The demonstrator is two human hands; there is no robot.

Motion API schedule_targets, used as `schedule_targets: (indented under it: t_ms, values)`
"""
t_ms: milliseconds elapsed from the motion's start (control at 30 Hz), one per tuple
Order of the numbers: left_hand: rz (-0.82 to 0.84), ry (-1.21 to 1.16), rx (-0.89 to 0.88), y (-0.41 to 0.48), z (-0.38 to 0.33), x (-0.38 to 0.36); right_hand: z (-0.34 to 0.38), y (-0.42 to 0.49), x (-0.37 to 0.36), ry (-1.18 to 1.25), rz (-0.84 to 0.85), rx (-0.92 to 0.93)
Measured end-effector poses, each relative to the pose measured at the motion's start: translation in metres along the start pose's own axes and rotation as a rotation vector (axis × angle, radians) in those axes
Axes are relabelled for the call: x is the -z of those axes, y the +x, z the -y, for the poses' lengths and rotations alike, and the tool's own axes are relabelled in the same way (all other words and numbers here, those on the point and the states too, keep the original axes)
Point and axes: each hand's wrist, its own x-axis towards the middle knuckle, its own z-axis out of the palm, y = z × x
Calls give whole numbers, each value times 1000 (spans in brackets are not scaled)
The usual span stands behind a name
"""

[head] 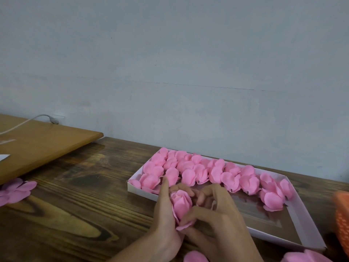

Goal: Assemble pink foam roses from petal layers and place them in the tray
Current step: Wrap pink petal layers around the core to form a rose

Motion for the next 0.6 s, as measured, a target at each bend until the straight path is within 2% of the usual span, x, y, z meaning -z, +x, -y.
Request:
schedule_targets:
  t_ms: [67, 267, 500, 600]
  values:
    - [12, -25, 6, -5, -2, -3, 1, 3, -1, -41, -76, -53]
    - [45, -1, -28, -10, 4, -4, 2, 4, -6, -132, -246, -49]
    - [127, 3, 16, -12, 9, -4, 2, 4, -6, -235, -371, 9]
    - [188, -73, 84, -12, 11, -2, 7, 4, -7, -257, -390, 26]
